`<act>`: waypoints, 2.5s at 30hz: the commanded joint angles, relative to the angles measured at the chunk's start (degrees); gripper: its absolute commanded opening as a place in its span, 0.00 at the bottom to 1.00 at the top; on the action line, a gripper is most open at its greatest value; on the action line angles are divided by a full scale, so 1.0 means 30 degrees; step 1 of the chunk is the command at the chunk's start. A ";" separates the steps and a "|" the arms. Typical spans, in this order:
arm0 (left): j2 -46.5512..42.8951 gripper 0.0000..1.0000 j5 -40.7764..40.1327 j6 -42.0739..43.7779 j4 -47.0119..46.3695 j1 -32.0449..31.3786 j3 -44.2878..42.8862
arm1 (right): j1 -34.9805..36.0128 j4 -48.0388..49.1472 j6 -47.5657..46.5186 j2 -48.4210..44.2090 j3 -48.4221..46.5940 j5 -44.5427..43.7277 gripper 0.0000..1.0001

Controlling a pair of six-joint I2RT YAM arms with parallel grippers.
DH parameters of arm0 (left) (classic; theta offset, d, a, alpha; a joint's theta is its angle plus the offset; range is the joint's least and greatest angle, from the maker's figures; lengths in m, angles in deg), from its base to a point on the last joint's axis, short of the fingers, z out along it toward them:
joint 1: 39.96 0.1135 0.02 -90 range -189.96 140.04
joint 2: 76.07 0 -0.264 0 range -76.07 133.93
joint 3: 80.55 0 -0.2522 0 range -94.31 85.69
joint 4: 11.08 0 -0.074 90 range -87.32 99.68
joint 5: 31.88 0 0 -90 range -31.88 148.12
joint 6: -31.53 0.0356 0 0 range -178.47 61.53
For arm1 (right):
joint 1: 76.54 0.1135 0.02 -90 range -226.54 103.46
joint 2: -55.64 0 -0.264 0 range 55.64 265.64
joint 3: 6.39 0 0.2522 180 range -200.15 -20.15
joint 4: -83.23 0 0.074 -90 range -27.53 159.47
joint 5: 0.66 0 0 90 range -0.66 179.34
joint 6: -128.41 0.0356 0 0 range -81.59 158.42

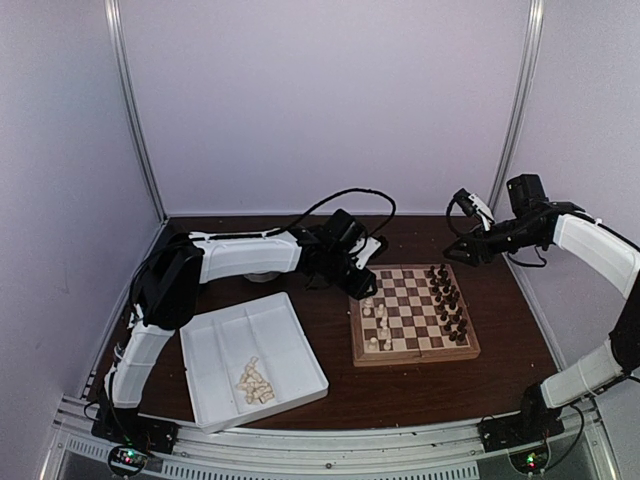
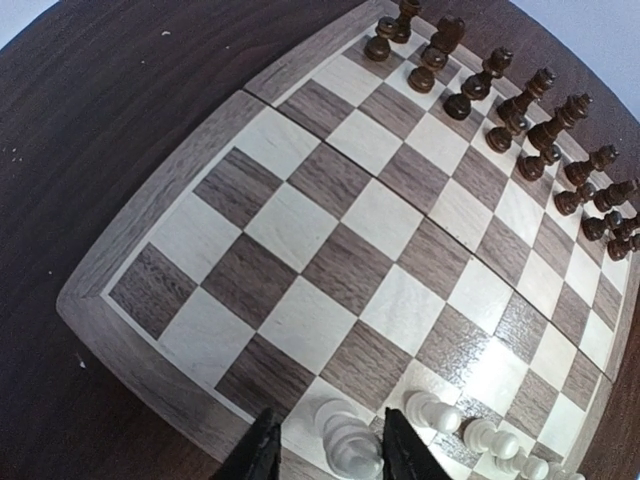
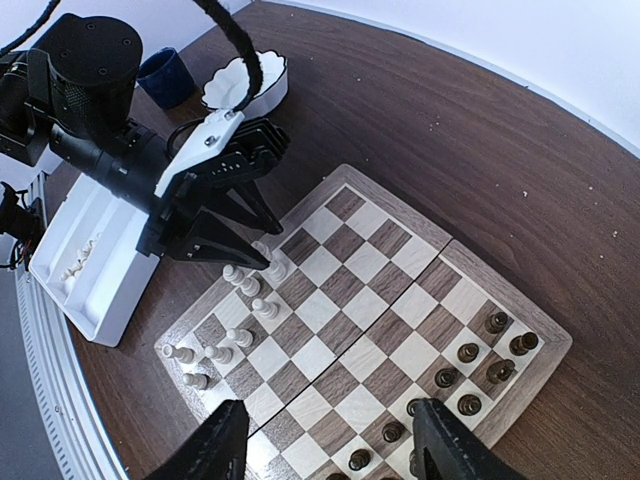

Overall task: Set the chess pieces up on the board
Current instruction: Place the queen at d1, then adjust the queen at d1.

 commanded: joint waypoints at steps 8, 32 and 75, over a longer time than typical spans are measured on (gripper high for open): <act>-0.1039 0.36 0.0428 -0.0175 -0.0115 -0.0073 -0.0771 | -0.0085 0.0211 -0.0276 0.0016 0.0119 0.0204 0.60; -0.7427 0.39 -0.1310 -0.0236 0.2181 0.0133 0.4058 | 0.3234 -0.1447 -0.2749 0.3009 -0.1844 -0.2417 0.47; 0.1504 0.17 0.0745 -0.1830 0.4306 -0.0115 -0.4538 | 0.2290 -0.0938 -0.1953 0.2375 -0.0792 -0.3359 0.47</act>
